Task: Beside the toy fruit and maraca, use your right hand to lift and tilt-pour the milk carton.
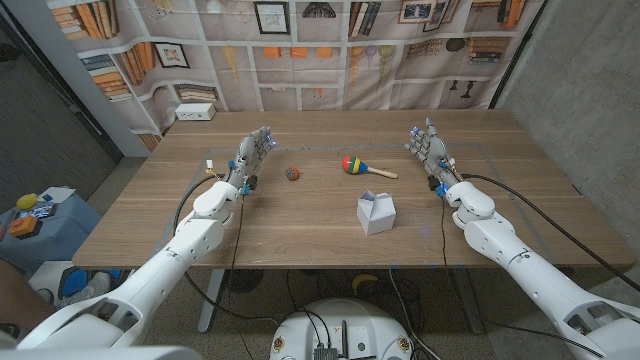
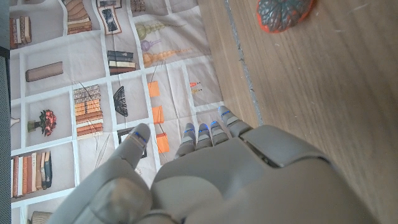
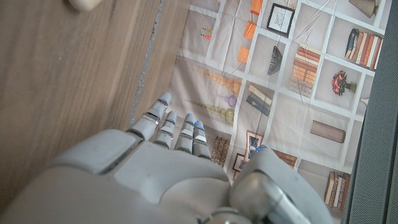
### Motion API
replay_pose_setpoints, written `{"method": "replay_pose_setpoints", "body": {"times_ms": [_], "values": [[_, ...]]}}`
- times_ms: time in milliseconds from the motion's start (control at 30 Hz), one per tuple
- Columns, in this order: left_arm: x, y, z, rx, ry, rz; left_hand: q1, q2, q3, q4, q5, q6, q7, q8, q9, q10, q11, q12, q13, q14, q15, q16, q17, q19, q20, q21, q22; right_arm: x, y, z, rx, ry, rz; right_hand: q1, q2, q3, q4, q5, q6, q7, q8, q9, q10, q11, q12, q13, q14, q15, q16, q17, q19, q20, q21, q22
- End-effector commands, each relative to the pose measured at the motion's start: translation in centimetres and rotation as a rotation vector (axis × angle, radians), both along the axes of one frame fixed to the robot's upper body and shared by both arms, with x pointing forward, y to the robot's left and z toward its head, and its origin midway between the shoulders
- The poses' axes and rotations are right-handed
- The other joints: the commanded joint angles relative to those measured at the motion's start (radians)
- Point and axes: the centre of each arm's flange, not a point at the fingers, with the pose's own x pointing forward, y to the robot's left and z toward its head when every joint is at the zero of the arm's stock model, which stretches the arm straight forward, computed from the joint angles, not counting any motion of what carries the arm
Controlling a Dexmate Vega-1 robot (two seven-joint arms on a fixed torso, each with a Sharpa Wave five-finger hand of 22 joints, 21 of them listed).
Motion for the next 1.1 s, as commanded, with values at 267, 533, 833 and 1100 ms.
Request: {"method": "replay_pose_setpoints", "body": {"times_ms": [267, 533, 833, 1100], "values": [[-0.6, 1.0, 0.0, -0.004, 0.001, -0.005, 0.004, 0.082, 0.007, -0.006, 0.002, -0.001, 0.003, 0.004, 0.005, -0.003, 0.006, 0.005, 0.005, -0.006, -0.002, 0.004, 0.002, 0.006, -0.001, 0.0, 0.002, -1.4, 0.8, -0.9, -0.038, -0.04, -0.013, 0.01, 0.002, 0.002, -0.002, 0.008, 0.006, -0.002, 0.006, 0.003, 0.007, -0.001, 0.005, -0.003, 0.003, -0.011, 0.005, -0.003, -0.003, -0.004, -0.002, 0.003], [-0.9, 0.7, -0.1, 0.002, -0.001, -0.024, 0.006, 0.08, 0.005, -0.012, 0.001, 0.0, 0.002, 0.004, 0.005, 0.001, 0.0, 0.006, 0.005, -0.002, -0.005, 0.004, 0.002, 0.007, -0.001, -0.002, 0.002, -2.4, 0.6, -0.8, -0.094, -0.047, -0.012, 0.014, 0.001, 0.004, -0.009, 0.01, 0.005, -0.005, 0.006, 0.003, 0.005, -0.002, 0.005, -0.009, 0.001, -0.018, 0.004, -0.011, -0.012, -0.01, -0.008, 0.002], [-2.1, 0.9, -0.8, -0.055, -0.019, -0.016, 0.01, 0.079, 0.002, -0.026, -0.001, 0.031, -0.002, 0.013, 0.005, 0.03, -0.005, 0.013, 0.004, 0.017, -0.012, 0.008, 0.002, 0.02, 0.006, -0.002, 0.002, -2.6, 0.5, -0.3, -0.159, -0.102, 0.04, 0.025, -0.005, 0.008, -0.023, 0.011, -0.003, -0.01, 0.004, 0.002, 0.001, -0.001, 0.004, -0.017, 0.001, -0.024, 0.004, -0.021, -0.018, -0.015, -0.012, 0.002], [-3.1, 1.5, -1.0, -0.058, -0.008, -0.001, 0.013, 0.077, 0.001, -0.035, -0.001, 0.039, -0.009, 0.012, 0.005, 0.037, -0.015, 0.013, 0.004, 0.023, -0.017, 0.008, 0.002, 0.023, 0.004, -0.004, 0.002, -3.3, 0.0, -0.1, -0.239, -0.116, 0.053, 0.037, -0.01, 0.012, -0.038, 0.01, -0.009, -0.018, 0.002, 0.002, -0.002, 0.001, 0.004, -0.025, -0.003, -0.029, 0.002, -0.031, -0.026, -0.017, -0.017, 0.002]]}}
